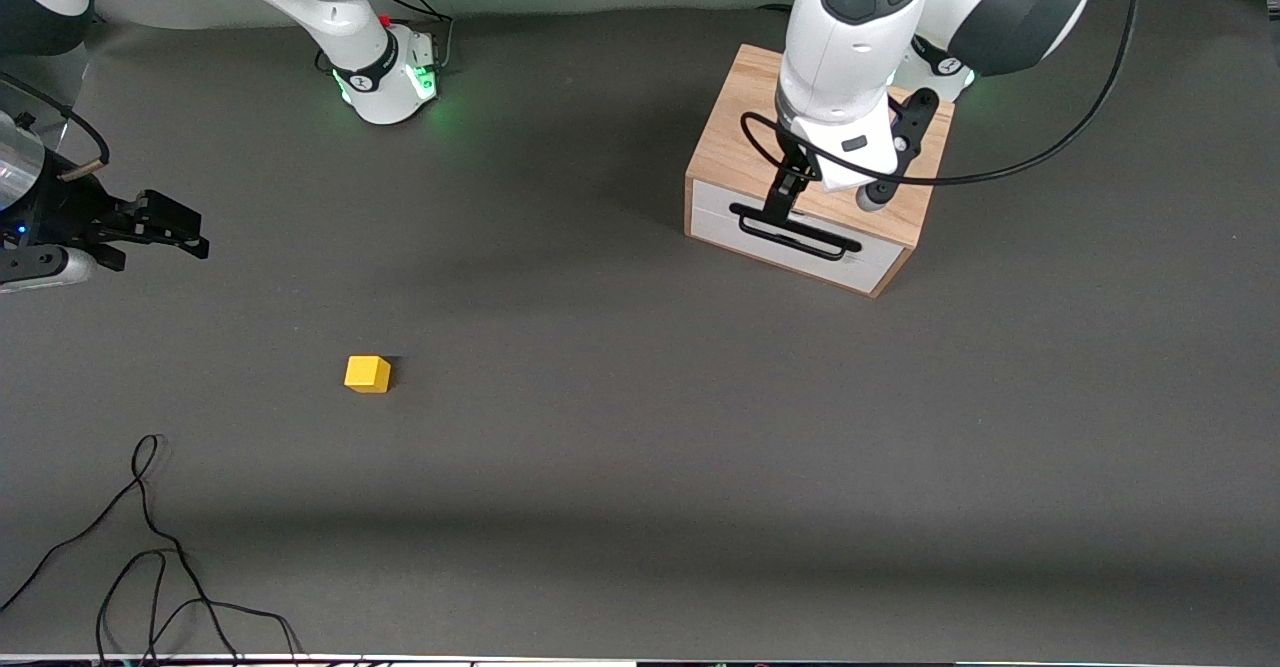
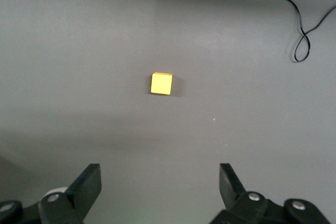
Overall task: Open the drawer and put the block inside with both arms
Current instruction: 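Move the left gripper to the drawer's black handle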
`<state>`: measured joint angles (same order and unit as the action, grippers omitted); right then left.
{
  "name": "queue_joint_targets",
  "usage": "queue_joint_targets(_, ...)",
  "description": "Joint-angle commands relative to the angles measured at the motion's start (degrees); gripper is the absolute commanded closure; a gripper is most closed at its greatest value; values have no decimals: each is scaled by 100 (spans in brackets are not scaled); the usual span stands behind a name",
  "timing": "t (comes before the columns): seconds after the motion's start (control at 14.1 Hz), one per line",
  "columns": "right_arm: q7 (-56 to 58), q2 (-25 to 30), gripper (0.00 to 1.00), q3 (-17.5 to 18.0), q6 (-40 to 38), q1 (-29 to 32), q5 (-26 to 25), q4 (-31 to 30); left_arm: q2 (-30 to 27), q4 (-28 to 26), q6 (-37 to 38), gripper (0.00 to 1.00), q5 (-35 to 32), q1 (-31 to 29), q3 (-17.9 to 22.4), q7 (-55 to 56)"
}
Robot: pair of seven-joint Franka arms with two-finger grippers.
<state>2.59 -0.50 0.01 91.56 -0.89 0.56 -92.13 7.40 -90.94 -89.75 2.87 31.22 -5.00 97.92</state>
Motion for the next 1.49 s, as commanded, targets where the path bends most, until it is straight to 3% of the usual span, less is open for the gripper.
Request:
queue_joint_targets(0.0, -443, -73, 0, 52, -68, 1, -47, 151, 112, -291, -322, 0, 82, -63, 61, 17)
queue_joint_targets(0.28, -391, -90, 0, 52, -77, -113, -346, 107, 472, -836, -1157, 0, -5, -230, 69, -10)
queue_joint_targets(0.57, -356, -99, 0, 60, -15, -131, -363, 99, 1043, -873, -1641, 0, -32, -257, 69, -10)
queue_joint_targets(1.42, -355, -134, 0, 52, 3, -307, -372, 107, 1299, -1426, -1879, 0, -15, -152, 26, 16)
